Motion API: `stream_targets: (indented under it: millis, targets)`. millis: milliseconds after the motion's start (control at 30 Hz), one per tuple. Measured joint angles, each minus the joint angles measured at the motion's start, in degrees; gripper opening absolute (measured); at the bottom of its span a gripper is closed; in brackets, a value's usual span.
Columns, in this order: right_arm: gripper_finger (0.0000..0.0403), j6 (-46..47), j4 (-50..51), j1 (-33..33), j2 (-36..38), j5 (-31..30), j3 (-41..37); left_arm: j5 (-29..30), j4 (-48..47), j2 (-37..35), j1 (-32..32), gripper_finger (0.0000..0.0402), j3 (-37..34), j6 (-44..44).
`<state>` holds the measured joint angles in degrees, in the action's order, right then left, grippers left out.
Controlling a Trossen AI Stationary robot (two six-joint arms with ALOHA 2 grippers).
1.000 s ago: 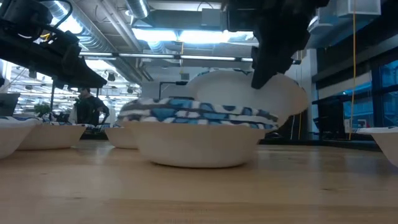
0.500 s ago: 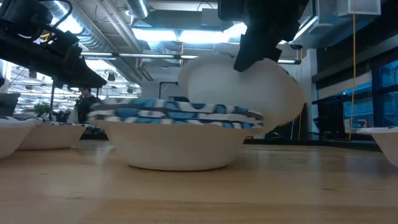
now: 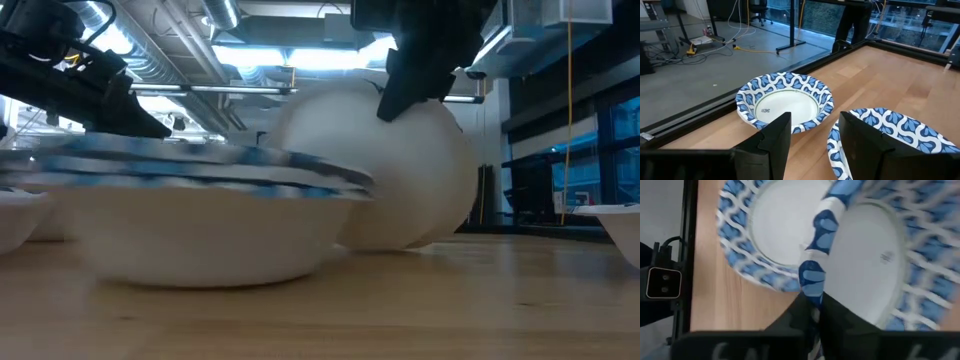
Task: Nest bowls inside each other
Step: Stack the white bowl on top of the other white bowl
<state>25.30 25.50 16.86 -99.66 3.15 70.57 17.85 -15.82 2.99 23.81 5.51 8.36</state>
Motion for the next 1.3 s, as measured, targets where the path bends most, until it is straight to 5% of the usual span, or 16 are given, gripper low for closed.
stream_targets:
  millis: [333,633,1300]
  targets:
    - [0.0006,-0.4,2.4,0.0,0.0,-3.1,1.1,1.2,0.0,0.0,0.0,0.0160,0.0,0.0]
    - [0.0004,-4.1,14.1,0.7,-0.2,-8.6,15.9,1.2,0.0,0.0,0.0,0.0160,0.0,0.0]
    - [0.0003,-6.1,17.4,4.1,-18.3,4.4,38.9,1.2,0.0,0.0,0.0,0.0160,0.0,0.0]
